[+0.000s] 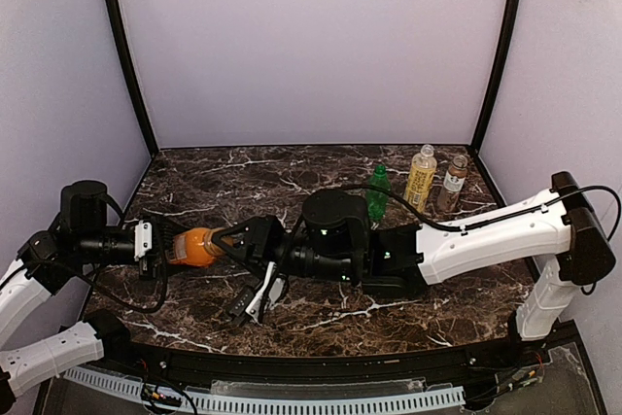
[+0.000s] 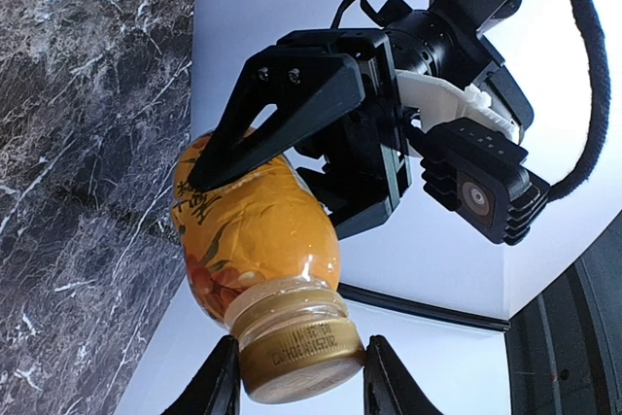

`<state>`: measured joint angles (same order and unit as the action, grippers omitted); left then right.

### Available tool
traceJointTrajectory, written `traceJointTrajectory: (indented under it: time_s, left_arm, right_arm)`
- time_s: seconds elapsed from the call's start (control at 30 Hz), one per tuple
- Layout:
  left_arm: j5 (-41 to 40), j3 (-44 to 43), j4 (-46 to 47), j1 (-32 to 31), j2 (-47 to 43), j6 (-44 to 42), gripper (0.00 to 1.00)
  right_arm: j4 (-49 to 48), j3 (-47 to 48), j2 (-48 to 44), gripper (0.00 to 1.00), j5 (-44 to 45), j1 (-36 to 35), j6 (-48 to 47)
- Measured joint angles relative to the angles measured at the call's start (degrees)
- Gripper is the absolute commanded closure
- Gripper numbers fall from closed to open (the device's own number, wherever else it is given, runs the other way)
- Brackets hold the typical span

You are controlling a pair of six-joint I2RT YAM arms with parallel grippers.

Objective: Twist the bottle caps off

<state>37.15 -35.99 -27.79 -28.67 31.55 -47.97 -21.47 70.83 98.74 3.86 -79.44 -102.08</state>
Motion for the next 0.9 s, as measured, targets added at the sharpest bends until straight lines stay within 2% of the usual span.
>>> traceJointTrajectory:
  time_s: [0.03,0.1,0.17,0.4,0.57,0.63,0.67,0.73,0.9]
  left_arm:
    - [0.0,0.0,0.0,0.0,0.0,0.2,0.9]
    - [0.1,0.0,-0.1,0.0,0.0,0.5,0.9]
    - [0.2,0.0,-0.1,0.0,0.0,0.9,0.9]
    - [0.2,0.0,0.4,0.0,0.0,2.3,0.9]
    - [-0.1,0.0,1.6,0.0,-0.1,3.1,0.9]
    - [-0.2,0.0,1.8,0.0,-0.1,3.3,0.9]
    - [-0.1,0.0,2.1,0.0,-0.1,3.4,0.9]
    - [0.2,0.0,2.9,-0.1,-0.1,3.7,0.9]
    - [-0.2,0.0,5.6,-0.1,-0.1,5.6,0.9]
  right_arm:
    - [0.0,0.0,0.0,0.98,-0.1,0.0,0.3]
    - [0.4,0.3,0.0,0.79,0.0,0.0,1.1]
    - [1.2,0.7,0.0,0.69,0.1,0.0,2.2]
    - [1.7,1.4,0.0,0.45,0.7,0.1,5.2]
    - [0.7,2.1,-0.1,0.34,1.1,0.1,7.4]
    - [0.5,2.1,-0.1,0.27,1.2,0.1,8.2]
    - [0.3,2.2,-0.1,0.22,1.1,0.1,8.5]
    - [-0.1,2.4,-0.1,0.02,0.8,0.1,9.4]
    - [-0.8,2.5,-0.6,0.01,0.6,0.1,13.4]
